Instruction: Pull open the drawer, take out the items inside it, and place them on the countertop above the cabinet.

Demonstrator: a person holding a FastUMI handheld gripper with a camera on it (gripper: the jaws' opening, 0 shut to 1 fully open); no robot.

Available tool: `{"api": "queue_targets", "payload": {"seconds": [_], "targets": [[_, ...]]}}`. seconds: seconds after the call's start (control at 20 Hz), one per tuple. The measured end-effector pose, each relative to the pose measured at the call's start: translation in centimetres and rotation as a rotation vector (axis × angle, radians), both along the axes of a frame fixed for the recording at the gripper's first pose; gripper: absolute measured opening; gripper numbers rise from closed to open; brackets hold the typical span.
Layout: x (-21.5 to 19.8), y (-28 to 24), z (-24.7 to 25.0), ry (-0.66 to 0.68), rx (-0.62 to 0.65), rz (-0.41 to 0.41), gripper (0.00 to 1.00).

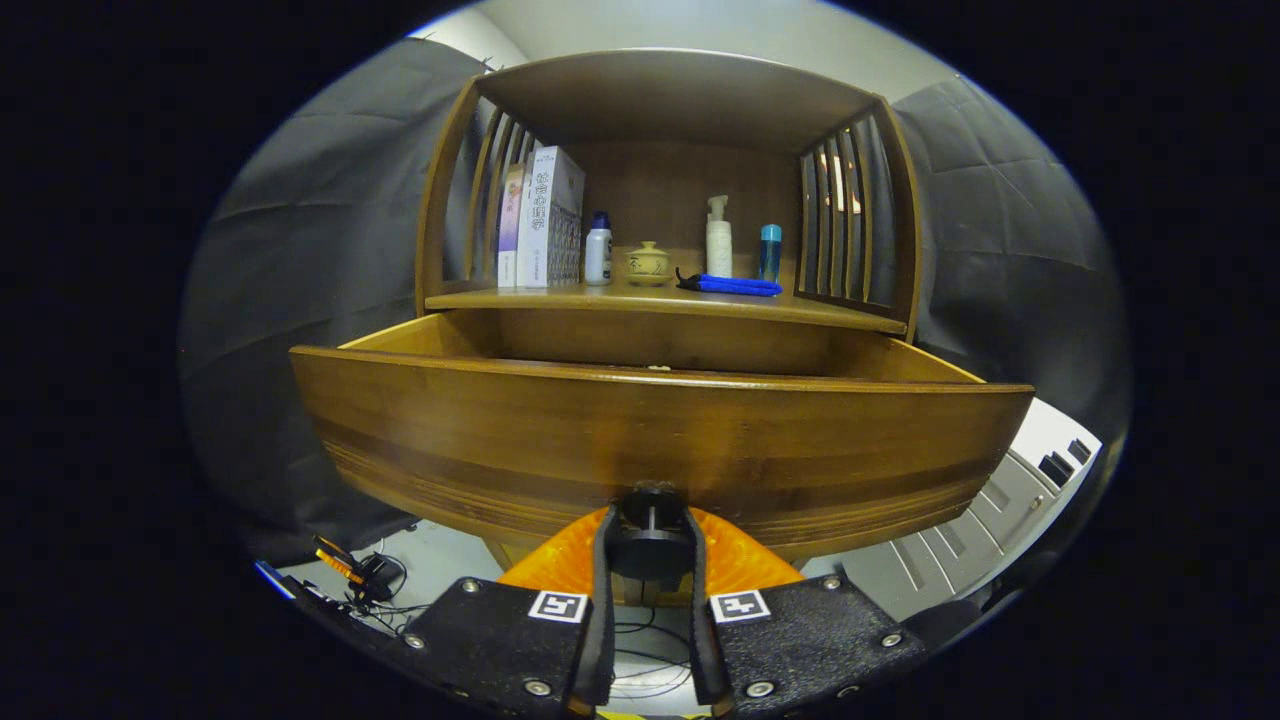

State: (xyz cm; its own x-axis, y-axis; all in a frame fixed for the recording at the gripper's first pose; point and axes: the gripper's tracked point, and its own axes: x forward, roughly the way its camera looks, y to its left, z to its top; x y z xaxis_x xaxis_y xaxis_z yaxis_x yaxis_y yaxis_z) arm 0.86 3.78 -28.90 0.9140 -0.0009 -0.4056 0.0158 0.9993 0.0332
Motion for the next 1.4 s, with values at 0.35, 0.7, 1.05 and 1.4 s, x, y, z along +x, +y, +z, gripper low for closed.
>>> {"api": "queue_targets", "payload": {"seconds": [0.35,0.7,1.05,1.4], "targets": [[-3.1,0.5,-0.1,0.030,-0.017,0.011,0.31],[-4.9,2.2,1.6,0.012,0.064,0.099,0.72],[-4.3,0.5,10.8,-0.106,0.017,0.095,0.96],[3.0,-1.3,12.6,0.022,0.000,-0.040,0.96]]}}
